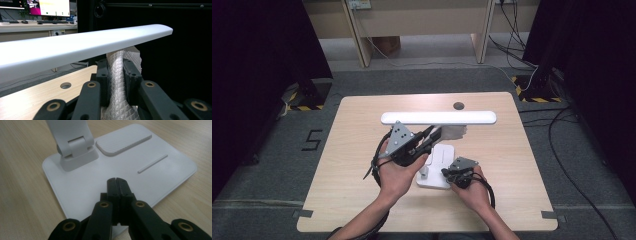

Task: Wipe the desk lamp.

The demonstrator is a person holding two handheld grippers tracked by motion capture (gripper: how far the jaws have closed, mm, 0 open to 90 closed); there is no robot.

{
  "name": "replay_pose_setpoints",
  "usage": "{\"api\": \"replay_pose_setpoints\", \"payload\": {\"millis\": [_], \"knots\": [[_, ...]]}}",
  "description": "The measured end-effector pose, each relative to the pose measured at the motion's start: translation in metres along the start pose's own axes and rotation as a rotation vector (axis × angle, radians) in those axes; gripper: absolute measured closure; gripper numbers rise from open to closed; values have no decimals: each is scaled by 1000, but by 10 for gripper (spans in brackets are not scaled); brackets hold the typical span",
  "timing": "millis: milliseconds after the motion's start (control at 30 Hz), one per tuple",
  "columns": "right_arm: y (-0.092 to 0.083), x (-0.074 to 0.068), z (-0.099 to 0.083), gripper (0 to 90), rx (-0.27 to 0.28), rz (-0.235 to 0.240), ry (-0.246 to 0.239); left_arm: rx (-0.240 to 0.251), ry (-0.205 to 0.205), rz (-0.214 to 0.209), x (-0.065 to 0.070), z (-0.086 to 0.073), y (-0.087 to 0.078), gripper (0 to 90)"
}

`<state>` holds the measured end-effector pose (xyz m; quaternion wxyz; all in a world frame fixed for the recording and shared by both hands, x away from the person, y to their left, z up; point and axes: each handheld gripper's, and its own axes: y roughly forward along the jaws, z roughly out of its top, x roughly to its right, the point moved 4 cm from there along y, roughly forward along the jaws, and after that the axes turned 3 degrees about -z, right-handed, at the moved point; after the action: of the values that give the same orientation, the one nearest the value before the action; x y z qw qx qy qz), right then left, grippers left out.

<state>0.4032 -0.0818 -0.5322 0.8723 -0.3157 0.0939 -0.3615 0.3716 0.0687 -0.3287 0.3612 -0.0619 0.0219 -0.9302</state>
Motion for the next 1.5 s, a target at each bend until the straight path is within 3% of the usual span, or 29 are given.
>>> {"api": "replay_pose_setpoints", "payload": {"millis": [1500], "knots": [[0, 0, 0, 900, 1, 1, 4, 21, -24, 72, -21, -4, -27, 770]]}}
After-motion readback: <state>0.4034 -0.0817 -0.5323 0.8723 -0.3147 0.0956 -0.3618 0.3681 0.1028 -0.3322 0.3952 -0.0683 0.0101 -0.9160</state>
